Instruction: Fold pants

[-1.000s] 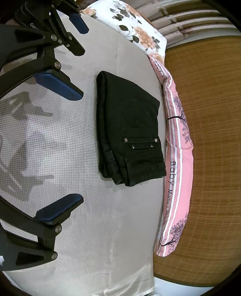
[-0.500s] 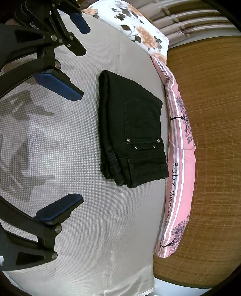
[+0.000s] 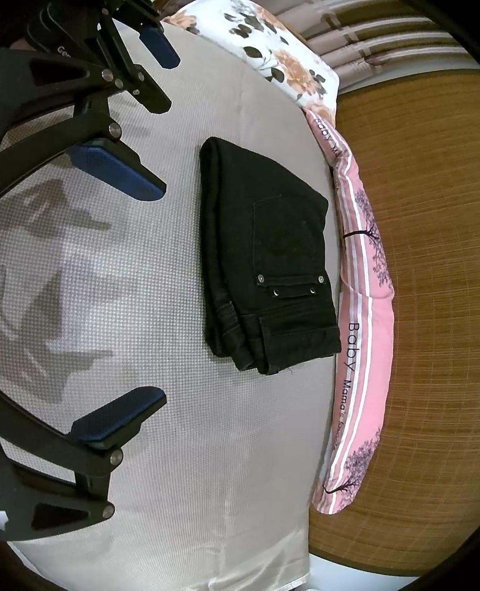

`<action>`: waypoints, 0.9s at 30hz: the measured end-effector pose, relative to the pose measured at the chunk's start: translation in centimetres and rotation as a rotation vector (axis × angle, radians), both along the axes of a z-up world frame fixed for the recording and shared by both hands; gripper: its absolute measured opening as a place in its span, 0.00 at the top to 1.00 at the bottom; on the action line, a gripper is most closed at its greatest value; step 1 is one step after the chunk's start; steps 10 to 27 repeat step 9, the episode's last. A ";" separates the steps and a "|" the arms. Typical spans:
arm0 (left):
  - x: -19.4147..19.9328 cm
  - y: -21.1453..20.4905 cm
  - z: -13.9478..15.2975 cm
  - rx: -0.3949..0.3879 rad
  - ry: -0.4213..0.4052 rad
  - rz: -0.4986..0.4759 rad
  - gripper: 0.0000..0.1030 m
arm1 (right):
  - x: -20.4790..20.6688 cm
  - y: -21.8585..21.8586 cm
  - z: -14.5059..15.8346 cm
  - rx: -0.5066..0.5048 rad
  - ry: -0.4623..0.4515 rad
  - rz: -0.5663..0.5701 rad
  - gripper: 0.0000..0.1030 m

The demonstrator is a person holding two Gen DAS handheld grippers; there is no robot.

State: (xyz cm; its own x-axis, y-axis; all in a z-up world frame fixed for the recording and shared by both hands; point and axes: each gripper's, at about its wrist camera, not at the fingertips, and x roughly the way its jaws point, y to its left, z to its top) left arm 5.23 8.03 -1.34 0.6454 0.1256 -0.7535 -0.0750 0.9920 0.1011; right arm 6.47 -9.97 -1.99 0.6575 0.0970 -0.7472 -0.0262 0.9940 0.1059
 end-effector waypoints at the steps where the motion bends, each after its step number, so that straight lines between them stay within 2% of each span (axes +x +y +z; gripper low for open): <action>1: 0.1 0.0 0.0 0.000 0.001 -0.001 0.36 | 0.0 0.1 0.0 -0.002 -0.002 -0.003 0.03; 27: 0.7 0.3 -0.1 -0.014 0.012 -0.020 0.36 | 0.1 0.1 0.1 -0.005 0.004 -0.007 0.03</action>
